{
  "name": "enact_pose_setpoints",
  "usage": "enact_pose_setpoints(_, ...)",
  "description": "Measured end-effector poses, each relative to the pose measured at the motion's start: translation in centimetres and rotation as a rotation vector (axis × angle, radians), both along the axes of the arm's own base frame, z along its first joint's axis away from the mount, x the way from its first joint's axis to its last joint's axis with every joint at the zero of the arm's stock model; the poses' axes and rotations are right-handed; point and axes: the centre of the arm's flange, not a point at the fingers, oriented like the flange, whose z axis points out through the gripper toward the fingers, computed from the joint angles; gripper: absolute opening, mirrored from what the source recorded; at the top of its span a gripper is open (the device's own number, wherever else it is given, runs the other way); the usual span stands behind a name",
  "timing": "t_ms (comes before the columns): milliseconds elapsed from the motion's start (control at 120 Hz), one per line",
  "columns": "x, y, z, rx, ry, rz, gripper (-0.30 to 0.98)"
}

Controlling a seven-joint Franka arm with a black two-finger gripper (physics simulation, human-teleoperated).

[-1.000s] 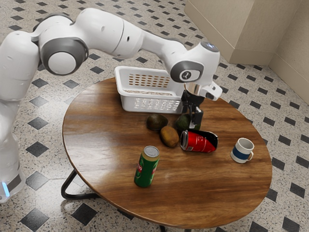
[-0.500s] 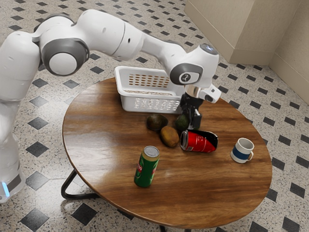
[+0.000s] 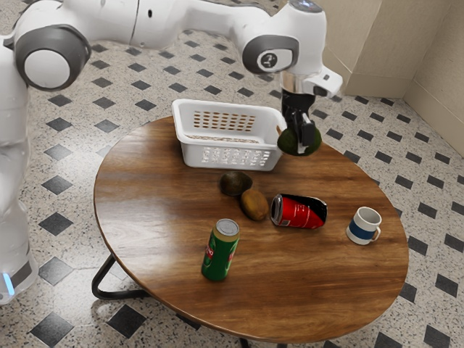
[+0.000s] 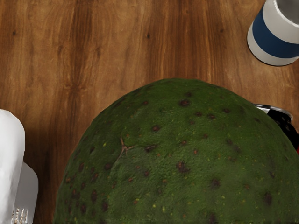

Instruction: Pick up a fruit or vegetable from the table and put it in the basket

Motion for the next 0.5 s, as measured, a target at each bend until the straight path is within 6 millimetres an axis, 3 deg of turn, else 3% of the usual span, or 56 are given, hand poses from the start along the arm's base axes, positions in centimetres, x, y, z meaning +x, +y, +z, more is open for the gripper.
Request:
enact_pose_setpoints(50, -0.3, 1.7, 1.1, 0.007, -0.008, 0.028, 0.20)
enact_pose_setpoints(142, -0.7, 6.7, 2.4, 0.018, -0.011, 0.113, 0.20)
enact_pose_setpoints(292, 0.3, 14.8, 0.7, 0.034, 0.036, 0.245, 0.20)
enact_pose_setpoints(383, 0.4, 17.3, -0.3, 0.035, 0.065, 0.280, 0.20)
enact_pose_setpoints(500, 0.2, 18.1, -0.7, 0.034, 0.085, 0.289, 0.20)
